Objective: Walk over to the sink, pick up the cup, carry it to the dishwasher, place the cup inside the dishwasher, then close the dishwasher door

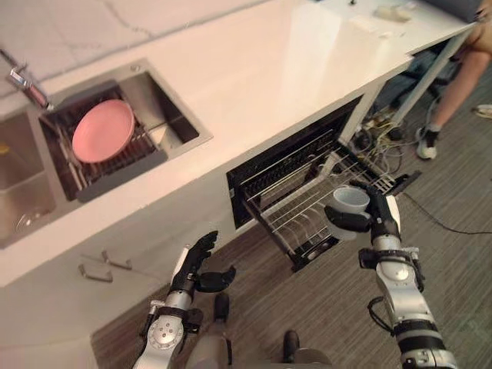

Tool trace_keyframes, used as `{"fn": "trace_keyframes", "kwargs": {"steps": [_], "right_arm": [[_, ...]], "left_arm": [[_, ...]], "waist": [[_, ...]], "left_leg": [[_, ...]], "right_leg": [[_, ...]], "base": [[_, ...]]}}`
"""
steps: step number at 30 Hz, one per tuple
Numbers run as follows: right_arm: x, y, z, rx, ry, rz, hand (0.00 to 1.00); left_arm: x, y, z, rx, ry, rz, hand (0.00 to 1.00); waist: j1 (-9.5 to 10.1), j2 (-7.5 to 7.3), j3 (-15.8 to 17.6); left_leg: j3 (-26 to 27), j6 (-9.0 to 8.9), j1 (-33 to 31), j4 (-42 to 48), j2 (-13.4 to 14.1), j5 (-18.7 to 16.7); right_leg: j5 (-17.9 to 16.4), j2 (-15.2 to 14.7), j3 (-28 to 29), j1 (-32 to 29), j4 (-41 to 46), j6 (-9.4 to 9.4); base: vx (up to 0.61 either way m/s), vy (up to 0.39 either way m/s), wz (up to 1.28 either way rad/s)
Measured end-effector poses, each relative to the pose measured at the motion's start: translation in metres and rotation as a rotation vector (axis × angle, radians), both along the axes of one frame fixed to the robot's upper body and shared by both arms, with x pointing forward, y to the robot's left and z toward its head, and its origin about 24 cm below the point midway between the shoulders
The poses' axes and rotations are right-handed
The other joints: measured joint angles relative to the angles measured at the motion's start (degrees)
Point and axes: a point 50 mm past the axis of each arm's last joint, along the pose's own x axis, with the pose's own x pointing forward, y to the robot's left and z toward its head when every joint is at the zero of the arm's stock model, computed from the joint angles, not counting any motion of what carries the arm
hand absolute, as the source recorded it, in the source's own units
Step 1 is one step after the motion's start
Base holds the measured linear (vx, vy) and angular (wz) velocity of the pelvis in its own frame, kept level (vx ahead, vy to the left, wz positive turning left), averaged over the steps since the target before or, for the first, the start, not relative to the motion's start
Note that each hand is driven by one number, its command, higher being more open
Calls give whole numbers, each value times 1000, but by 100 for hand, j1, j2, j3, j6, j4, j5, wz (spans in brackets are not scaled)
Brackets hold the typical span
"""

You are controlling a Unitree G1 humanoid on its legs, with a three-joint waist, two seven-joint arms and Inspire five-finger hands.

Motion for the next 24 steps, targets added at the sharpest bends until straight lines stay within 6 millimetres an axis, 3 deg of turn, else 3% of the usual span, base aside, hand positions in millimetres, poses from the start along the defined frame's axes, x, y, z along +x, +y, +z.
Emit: {"fn": "trace_keyframes", "kwargs": {"steps": [7,14,15,24], "right_arm": [[6,-1,-2,2,14,-36,30],[25,3,7,3,-1,-41,30],[28,3,6,4,8,-46,90],[47,-1,-6,14,145,-110,90]], "left_arm": [[-5,26,-9,-3,33,182,90],[1,26,-12,-19,35,216,90],[3,25,-11,-24,31,214,90],[27,23,-6,-37,-8,241,90]], "waist": [[303,-47,344],[360,-106,555],[363,-116,594],[444,-84,994]], "left_leg": [[-69,88,-384,1,-148,38],[-118,92,-519,2,-222,126],[-120,91,-519,3,-225,126],[-260,36,-625,2,-227,169]], "right_leg": [[-425,-269,-283,-549,777,42],[-531,-339,-357,-669,871,37],[-544,-339,-365,-668,878,31],[-676,-339,-469,-786,1064,-20]], "base": [[-5,-3,26],[54,-28,8],[37,-43,8],[9,-40,8]]}}
